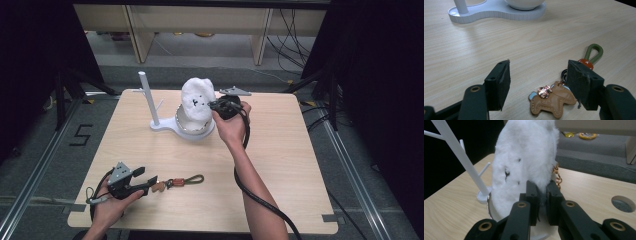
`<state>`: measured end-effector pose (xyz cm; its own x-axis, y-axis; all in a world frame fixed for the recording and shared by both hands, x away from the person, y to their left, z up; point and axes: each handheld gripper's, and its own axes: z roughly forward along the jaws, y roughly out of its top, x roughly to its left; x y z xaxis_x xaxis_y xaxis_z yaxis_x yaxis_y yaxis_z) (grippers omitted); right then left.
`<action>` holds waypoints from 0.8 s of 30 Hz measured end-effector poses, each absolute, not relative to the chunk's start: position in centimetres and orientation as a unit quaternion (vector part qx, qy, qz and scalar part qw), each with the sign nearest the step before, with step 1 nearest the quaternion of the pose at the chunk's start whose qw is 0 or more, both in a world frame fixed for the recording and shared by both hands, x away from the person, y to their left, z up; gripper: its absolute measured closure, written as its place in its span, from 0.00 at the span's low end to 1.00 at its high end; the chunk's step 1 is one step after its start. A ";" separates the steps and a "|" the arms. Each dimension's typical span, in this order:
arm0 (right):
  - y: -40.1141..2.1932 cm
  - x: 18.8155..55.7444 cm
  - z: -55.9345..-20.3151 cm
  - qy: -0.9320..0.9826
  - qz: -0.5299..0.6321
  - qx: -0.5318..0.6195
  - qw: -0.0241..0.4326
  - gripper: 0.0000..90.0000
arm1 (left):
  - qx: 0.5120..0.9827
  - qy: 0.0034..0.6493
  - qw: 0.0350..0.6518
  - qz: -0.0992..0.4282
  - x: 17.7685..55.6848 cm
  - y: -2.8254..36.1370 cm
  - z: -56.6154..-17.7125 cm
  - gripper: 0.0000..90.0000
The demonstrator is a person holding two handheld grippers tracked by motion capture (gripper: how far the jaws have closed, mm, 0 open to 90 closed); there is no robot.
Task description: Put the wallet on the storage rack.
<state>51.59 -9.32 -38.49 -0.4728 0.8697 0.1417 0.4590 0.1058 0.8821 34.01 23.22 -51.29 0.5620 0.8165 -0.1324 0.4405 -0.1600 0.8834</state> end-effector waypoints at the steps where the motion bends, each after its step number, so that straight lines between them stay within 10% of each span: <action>1: -9.1 51.7 -38.6 0.711 0.480 0.469 0.211 0.93 | 0.737 0.426 0.488 0.193 34.0 23.2 -51.3 0.39; 24: -6.0 53.2 -41.9 0.734 0.443 0.462 0.228 0.88 | 0.734 0.429 0.490 0.193 33.9 23.4 -51.3 0.39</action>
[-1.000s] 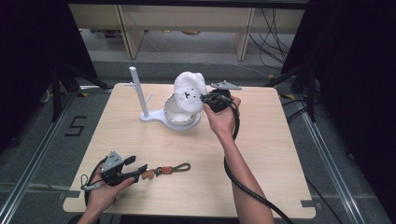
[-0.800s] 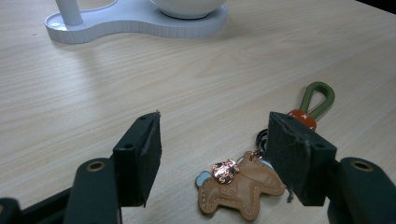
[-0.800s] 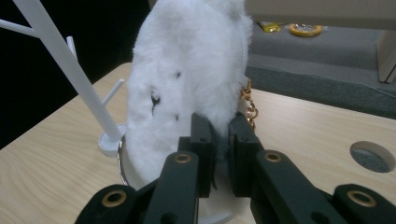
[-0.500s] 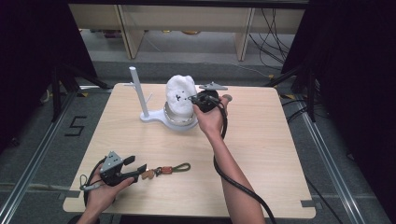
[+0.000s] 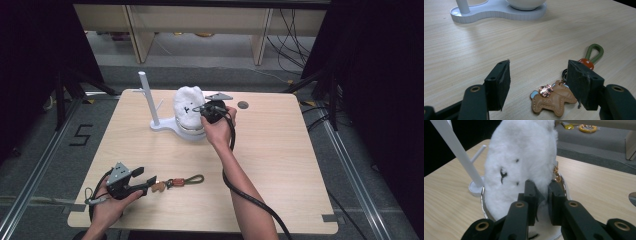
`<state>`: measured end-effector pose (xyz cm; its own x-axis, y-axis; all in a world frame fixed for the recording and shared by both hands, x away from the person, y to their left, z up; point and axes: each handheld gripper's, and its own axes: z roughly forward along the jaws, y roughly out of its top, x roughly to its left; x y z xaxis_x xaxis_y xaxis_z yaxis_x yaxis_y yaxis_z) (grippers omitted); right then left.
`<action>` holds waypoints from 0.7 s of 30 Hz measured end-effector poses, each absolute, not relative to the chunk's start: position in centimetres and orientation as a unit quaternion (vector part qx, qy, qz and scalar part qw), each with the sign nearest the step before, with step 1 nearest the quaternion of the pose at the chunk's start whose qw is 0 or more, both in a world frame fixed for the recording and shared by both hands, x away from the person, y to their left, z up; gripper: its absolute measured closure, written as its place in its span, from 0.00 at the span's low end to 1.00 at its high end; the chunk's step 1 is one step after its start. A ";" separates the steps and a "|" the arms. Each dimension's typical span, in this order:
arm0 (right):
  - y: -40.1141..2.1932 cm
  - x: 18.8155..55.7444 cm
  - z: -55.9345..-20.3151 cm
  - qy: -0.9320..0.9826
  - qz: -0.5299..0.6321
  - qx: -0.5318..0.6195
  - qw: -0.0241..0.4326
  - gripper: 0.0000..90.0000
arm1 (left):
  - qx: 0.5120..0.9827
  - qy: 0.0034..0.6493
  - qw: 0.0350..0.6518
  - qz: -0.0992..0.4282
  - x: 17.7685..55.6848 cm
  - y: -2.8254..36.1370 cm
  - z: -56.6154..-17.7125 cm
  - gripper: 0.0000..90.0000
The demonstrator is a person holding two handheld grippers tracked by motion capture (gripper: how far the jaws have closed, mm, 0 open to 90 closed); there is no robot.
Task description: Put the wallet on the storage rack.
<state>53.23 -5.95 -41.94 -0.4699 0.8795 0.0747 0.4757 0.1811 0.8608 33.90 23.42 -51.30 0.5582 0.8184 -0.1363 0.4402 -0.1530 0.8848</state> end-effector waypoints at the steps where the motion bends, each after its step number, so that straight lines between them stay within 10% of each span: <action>1: -5.9 53.3 -42.0 0.732 0.443 0.469 0.220 0.87 | 0.734 0.428 0.490 0.193 33.9 23.4 -51.3 0.39; 10: -6.5 53.4 -42.5 0.734 0.424 0.478 0.229 0.58 | 0.735 0.425 0.492 0.189 33.9 23.3 -51.4 0.39; 21: -11.4 50.9 -40.1 0.733 0.421 0.484 0.227 0.51 | 0.744 0.415 0.488 0.190 34.0 23.0 -50.9 0.37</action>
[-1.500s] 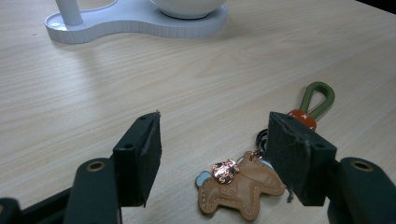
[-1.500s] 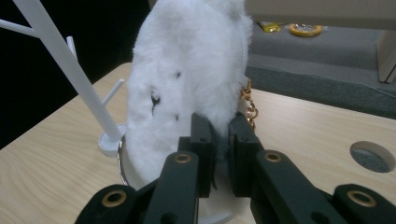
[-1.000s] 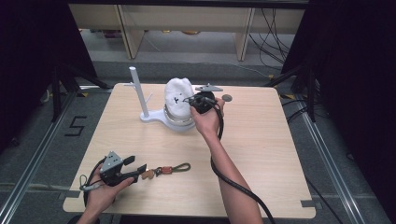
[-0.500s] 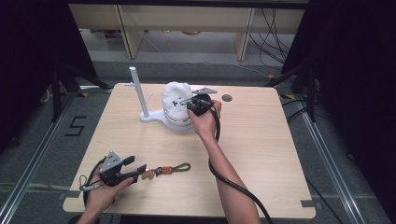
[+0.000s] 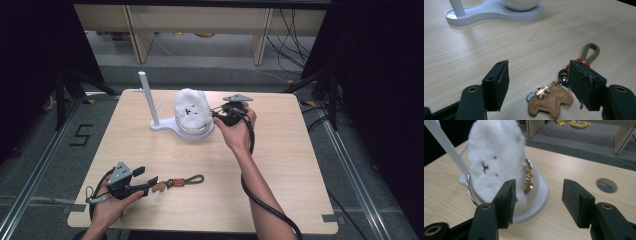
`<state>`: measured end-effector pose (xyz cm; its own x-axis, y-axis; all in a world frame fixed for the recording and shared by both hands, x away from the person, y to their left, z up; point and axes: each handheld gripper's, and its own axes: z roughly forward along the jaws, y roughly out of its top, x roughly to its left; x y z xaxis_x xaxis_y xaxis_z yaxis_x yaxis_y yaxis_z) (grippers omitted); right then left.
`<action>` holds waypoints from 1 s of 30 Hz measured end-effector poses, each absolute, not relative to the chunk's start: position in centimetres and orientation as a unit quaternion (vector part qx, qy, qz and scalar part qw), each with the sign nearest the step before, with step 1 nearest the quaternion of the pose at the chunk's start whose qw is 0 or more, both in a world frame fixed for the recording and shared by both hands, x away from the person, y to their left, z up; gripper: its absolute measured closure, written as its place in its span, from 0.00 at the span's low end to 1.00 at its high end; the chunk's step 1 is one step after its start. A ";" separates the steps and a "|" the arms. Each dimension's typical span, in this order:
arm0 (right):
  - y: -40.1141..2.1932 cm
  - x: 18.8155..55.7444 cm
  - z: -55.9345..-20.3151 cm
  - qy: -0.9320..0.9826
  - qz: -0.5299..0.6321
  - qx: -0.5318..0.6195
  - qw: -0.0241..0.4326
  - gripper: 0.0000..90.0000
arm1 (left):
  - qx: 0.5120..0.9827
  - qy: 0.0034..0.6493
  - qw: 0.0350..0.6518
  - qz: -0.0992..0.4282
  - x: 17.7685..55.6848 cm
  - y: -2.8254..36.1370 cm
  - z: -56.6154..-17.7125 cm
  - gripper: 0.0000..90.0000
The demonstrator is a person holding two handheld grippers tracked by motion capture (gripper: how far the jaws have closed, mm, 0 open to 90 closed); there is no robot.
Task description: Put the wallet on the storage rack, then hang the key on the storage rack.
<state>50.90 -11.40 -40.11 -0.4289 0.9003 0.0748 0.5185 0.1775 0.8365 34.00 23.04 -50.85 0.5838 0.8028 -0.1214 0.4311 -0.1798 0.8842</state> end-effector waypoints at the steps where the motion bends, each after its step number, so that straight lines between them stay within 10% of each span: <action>1: -12.3 50.5 -40.0 0.733 0.416 0.489 0.226 0.51 | 0.748 0.406 0.488 0.193 34.1 22.9 -50.5 0.36; 30: -26.6 41.2 -47.3 0.763 0.306 0.553 0.134 0.54 | 0.848 0.300 0.413 0.144 37.0 21.2 -46.1 0.45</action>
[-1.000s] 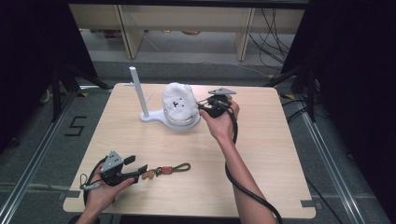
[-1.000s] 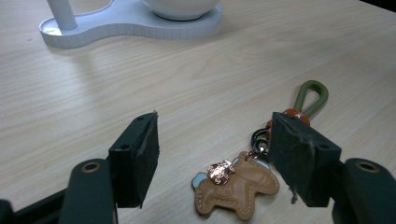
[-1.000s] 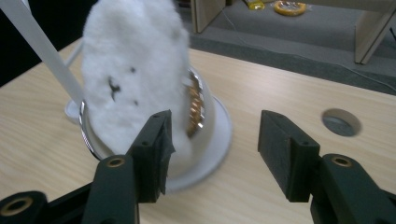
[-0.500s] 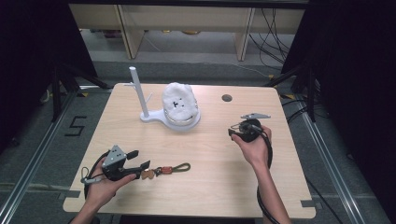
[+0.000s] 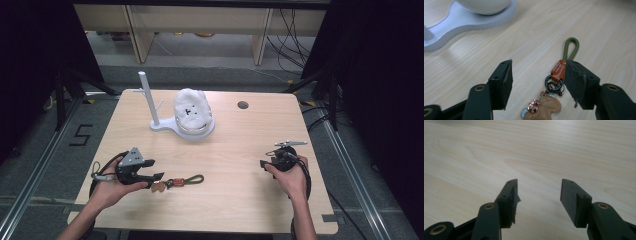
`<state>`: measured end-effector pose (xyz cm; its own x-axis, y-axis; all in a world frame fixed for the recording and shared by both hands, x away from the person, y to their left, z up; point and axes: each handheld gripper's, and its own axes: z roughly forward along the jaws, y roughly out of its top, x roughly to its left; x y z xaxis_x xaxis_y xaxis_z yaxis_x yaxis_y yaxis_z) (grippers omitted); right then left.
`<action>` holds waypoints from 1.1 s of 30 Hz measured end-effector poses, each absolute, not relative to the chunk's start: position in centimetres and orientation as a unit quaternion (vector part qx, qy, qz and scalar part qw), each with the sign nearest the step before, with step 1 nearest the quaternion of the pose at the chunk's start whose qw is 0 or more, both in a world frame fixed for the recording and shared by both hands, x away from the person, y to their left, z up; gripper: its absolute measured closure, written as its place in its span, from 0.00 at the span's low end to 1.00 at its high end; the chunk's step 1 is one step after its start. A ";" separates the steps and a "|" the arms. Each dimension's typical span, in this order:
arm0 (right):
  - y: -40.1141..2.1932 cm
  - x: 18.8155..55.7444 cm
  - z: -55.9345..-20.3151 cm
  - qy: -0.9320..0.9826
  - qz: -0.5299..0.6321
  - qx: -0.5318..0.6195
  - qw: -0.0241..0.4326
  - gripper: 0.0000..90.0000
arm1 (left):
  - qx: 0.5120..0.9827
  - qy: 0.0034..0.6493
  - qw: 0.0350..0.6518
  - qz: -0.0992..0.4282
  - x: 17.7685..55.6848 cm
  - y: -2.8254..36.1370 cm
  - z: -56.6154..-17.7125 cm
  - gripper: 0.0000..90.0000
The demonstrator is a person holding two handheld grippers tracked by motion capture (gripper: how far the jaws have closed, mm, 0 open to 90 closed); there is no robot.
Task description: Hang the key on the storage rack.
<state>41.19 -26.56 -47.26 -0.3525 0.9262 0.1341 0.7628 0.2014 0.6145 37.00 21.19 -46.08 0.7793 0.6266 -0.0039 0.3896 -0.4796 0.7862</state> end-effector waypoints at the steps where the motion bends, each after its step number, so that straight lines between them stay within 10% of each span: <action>1: -26.8 41.1 -47.4 0.761 0.322 0.551 0.118 0.54 | 0.862 0.279 0.400 0.138 37.4 20.8 -45.6 0.45; 33: -27.1 40.6 -47.1 0.762 0.298 0.566 0.096 0.56 | 0.962 0.119 0.247 0.012 40.5 15.4 -46.7 0.54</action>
